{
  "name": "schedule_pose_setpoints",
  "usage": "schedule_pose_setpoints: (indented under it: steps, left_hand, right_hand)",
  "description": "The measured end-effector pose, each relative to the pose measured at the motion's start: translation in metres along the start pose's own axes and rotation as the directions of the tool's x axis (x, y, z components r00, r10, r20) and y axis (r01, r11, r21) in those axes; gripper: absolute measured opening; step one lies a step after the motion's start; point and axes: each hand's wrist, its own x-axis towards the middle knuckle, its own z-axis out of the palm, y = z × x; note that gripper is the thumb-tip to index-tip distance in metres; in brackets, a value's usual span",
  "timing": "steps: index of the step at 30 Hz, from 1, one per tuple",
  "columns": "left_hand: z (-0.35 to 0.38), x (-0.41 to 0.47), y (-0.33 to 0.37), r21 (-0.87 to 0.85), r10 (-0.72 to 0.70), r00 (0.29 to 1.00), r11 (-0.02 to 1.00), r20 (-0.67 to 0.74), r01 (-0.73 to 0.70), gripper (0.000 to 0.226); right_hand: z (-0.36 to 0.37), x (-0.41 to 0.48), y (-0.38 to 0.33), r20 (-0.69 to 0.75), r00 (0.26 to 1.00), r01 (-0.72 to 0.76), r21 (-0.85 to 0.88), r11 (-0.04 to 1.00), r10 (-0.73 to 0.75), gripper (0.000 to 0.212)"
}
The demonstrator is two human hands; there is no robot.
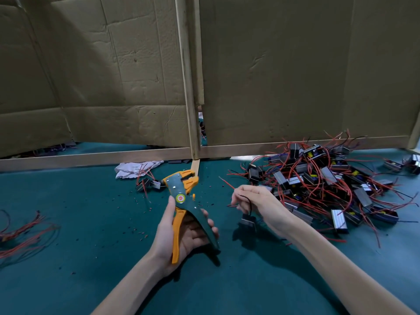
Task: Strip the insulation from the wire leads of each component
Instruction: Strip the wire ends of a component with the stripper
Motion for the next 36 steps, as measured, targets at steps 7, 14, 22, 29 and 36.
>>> schedule_pose_setpoints:
  steps: [7,14,22,29,36]
  left_hand:
    - [0.007,-0.011,-0.006,0.250,-0.124,0.970,0.966,0.209,0.069,0.086]
    - [0.005,-0.012,-0.008,0.326,-0.189,0.946,0.940,0.262,0.098,0.088]
    - [0.001,-0.014,-0.005,0.370,-0.211,0.934,0.924,0.288,0.095,0.091]
    - [0.013,0.007,-0.002,0.355,0.160,0.984,0.917,0.084,-0.179,0.064]
    - [0.013,-0.014,-0.023,0.407,-0.028,0.998,0.913,0.049,0.006,0.084]
  right_hand:
    - [0.004,-0.007,-0.013,0.087,0.995,-0.069,0.288,0.955,0.046,0.048]
    - [0.001,-0.008,-0.013,0.134,0.980,-0.194,0.551,0.812,0.144,0.047]
    - [-0.001,-0.007,-0.010,0.201,0.973,-0.207,0.567,0.797,0.109,0.042]
    - [0.001,-0.007,-0.007,0.204,0.968,-0.240,0.571,0.785,0.147,0.022]
    - [0.003,-0.005,-0.007,0.202,0.966,-0.242,0.501,0.831,0.159,0.043]
